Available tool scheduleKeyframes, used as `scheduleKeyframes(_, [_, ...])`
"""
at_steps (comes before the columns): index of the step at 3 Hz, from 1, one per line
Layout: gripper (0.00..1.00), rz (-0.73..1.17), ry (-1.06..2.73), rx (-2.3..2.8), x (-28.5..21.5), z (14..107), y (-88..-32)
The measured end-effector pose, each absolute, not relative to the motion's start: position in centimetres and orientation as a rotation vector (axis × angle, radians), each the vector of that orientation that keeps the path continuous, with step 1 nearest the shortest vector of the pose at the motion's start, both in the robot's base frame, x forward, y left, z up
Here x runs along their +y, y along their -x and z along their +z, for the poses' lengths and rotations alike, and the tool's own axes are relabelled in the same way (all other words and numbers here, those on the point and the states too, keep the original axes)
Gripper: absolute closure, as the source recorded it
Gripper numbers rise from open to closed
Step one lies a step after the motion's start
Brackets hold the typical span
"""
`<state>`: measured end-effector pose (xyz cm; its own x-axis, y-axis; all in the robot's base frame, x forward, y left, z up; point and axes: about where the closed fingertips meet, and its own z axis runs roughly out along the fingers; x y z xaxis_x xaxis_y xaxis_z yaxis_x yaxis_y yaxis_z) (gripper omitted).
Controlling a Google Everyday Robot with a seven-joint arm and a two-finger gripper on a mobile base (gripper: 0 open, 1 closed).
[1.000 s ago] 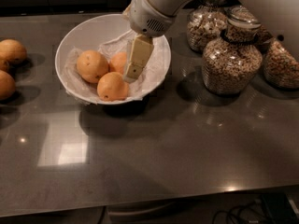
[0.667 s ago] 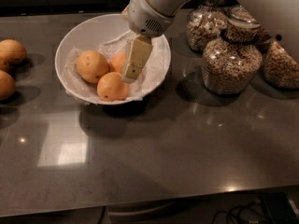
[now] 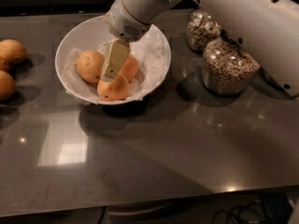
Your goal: Pick orange from white bowl
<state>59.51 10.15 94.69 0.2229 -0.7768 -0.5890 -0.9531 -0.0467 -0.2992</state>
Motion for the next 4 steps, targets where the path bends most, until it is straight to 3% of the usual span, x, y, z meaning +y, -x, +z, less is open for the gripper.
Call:
scheduleKeyframes(1, [0.0,0.368,1.859,1.598,11.8,93.8,-60.8])
scheduleKeyframes(3, [0.42,0.371,1.838,1.626,12.9,92.9,-61.6])
scheduleKeyframes(4, [0.51,0.391,1.848,1.633,14.0,92.1,-61.3])
